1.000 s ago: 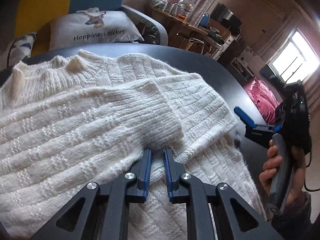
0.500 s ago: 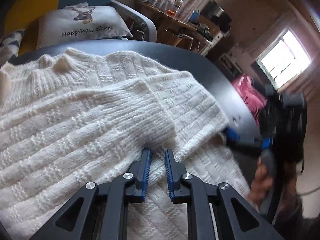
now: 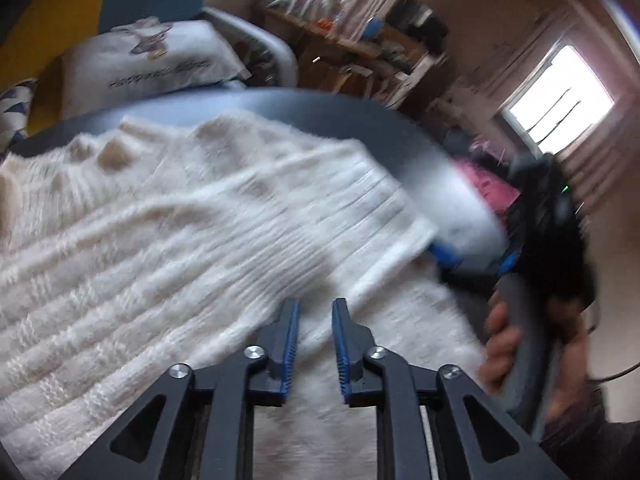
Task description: Fold clothes
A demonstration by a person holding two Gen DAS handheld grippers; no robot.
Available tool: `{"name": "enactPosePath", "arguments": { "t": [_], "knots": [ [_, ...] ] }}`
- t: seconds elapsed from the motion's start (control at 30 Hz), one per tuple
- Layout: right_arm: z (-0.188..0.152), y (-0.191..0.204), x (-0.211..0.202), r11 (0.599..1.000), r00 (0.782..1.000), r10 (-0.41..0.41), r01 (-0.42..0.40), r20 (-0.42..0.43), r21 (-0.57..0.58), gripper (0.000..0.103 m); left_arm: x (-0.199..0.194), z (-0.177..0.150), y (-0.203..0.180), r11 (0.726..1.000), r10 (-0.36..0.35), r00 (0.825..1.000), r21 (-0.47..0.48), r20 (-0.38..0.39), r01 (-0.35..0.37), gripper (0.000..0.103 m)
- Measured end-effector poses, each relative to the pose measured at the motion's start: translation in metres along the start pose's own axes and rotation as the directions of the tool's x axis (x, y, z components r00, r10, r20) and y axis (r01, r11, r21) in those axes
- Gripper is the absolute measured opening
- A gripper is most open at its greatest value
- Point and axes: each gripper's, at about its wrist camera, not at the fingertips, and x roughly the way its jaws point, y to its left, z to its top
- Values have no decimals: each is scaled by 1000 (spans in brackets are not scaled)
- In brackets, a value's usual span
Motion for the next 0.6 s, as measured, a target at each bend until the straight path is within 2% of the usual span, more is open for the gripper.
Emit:
{"name": "enactPosePath", "arguments": {
  "t": [0.07,0.2,0.27,0.3,0.37,0.4,0.47,0.53,0.6],
  "knots": [
    [-2,-4,-14,1000,1000,7,-7,-24,6,103,-9,13,-6,999,-39,998,20,41,38,20],
    [4,-3,-44,999,998,51,-51,-45,-12,103,8,51,-19,993,-43,998,110,38,38,20],
    [17,3,-44,992,990,113,-117,-81,-41,103,28,69,-26,983,27,1000,183,14,-29,20],
    [22,8,-37,991,988,95,-105,-122,-80,103,36,76,-27,974,57,998,218,6,-57,20],
    [29,18,-16,980,976,-15,-29,-219,-195,103,47,86,-28,956,95,995,278,-1,-91,20],
    [27,24,-7,958,965,-84,11,-247,-286,103,51,91,-27,944,103,995,315,2,-98,20],
    [17,35,8,862,937,-240,84,-255,-500,103,57,107,-24,923,89,996,377,-11,-78,20],
    [0,43,18,754,911,-308,57,-275,-654,103,59,117,-20,915,34,998,404,-58,-8,20],
    [-15,46,22,665,901,-324,0,-288,-747,103,68,127,-20,904,-34,992,421,-119,81,21]
  ]
}}
